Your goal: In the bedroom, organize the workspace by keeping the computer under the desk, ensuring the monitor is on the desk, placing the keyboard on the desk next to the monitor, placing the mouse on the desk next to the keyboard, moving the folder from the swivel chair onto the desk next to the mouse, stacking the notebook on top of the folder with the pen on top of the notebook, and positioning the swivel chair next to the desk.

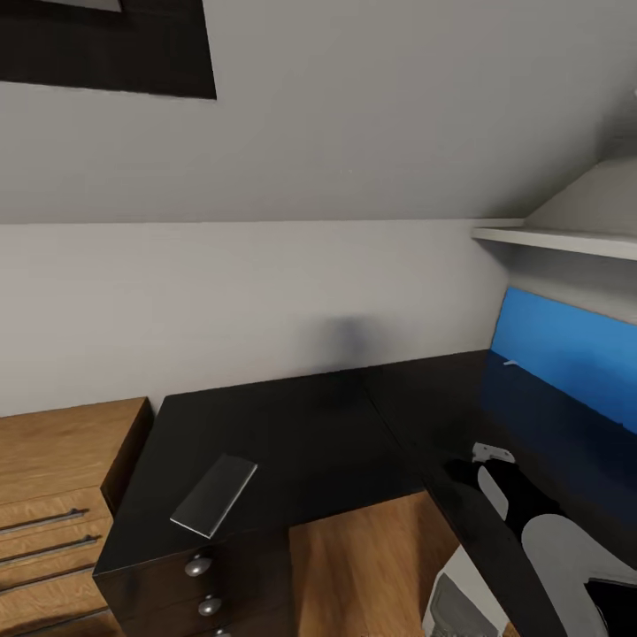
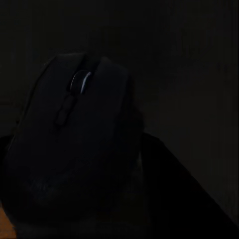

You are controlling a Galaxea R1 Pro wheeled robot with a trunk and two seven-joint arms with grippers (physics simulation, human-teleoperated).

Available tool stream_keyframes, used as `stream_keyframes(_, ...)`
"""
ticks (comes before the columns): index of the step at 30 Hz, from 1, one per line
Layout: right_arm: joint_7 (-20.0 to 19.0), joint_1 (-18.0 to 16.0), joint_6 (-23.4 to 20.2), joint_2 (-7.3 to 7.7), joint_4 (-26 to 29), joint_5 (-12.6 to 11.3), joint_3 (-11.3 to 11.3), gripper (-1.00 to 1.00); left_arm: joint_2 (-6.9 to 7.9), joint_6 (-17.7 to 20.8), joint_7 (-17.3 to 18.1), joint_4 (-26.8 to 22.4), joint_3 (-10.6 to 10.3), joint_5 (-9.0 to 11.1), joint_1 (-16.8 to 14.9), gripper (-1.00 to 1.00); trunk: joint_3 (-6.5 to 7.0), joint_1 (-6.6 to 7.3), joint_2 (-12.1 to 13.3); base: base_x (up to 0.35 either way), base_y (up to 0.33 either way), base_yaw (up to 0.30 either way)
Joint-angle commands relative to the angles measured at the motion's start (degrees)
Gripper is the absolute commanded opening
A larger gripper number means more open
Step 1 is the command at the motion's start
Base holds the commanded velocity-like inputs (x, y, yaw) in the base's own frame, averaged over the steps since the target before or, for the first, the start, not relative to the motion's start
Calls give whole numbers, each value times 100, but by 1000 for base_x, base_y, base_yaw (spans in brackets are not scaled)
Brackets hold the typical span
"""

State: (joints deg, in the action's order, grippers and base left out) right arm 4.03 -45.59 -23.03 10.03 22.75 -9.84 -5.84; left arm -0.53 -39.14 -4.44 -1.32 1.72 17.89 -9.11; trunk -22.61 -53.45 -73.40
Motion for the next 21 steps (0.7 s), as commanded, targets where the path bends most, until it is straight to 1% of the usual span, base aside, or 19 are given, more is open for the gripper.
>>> stream_keyframes(1,45,-2,-26,-1,10,-80,-4,-100,-1,-15,-31,0,13,-32,-3,100,-7,0,-4,0,0,-253)
stream_keyframes(16,38,-2,-31,-1,10,-81,10,-100,-8,-15,-31,0,14,-32,-3,100,-7,0,-4,-2,-1,-258)
stream_keyframes(21,34,-2,-42,-1,10,-79,26,-100,-9,-27,-31,0,13,-32,-3,100,-7,0,-4,-163,-84,-236)
